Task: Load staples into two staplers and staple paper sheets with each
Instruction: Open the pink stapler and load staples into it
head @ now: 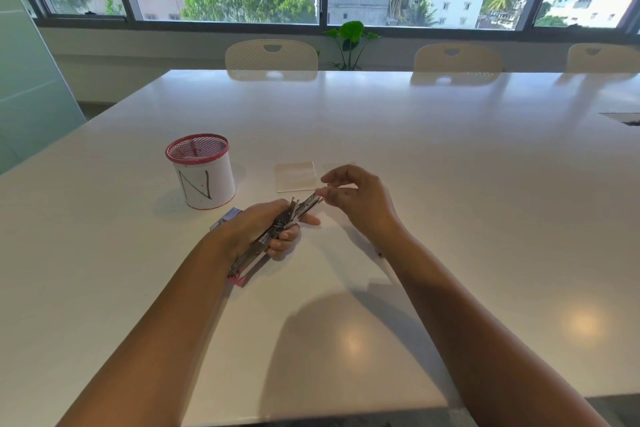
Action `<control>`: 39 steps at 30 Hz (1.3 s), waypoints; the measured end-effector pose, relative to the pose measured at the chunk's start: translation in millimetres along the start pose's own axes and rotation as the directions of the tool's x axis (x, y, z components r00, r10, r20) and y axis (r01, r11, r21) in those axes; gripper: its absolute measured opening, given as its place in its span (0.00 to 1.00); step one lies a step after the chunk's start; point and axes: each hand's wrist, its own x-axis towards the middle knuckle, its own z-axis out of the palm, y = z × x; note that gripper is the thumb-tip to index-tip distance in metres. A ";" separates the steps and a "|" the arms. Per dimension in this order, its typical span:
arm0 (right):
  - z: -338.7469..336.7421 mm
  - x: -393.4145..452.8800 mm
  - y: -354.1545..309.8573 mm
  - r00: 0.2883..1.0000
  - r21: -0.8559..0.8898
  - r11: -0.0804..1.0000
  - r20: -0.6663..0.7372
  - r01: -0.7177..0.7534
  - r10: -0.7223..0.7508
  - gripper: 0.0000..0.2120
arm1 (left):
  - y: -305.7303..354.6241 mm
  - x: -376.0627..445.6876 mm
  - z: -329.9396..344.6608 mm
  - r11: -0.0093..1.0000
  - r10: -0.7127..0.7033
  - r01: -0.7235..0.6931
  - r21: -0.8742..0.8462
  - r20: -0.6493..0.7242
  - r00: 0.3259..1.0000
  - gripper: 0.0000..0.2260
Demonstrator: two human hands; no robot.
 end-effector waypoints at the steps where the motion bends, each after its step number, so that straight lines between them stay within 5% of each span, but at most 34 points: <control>1: 0.1 -0.2 -0.1 1.000 -0.019 1.000 -0.010 -0.016 0.016 0.06 | -0.2 0.2 -0.7 1.000 0.003 -0.003 -0.001 0.010 1.000 0.20; 9: 7.0 -8.7 -2.9 0.997 0.022 0.999 0.077 0.029 -0.031 0.07 | 0.6 -3.3 2.2 0.993 -0.046 0.029 0.110 0.151 0.988 0.33; 22: 7.0 -8.0 4.0 0.987 -0.275 0.956 0.150 0.098 -0.059 0.05 | -3.0 -2.5 -3.4 0.988 -0.066 0.039 0.147 0.183 0.981 0.28; 29: 2.5 -1.0 5.4 0.997 -0.008 0.998 0.018 -0.069 0.069 0.08 | 4.7 -10.6 8.8 0.974 -0.038 -0.011 0.226 0.212 0.976 0.35; 39: 4.5 -6.1 5.5 0.993 -0.270 0.957 0.073 0.109 -0.093 0.07 | 5.2 -15.3 13.7 0.972 -0.016 -0.016 0.234 0.133 0.991 0.34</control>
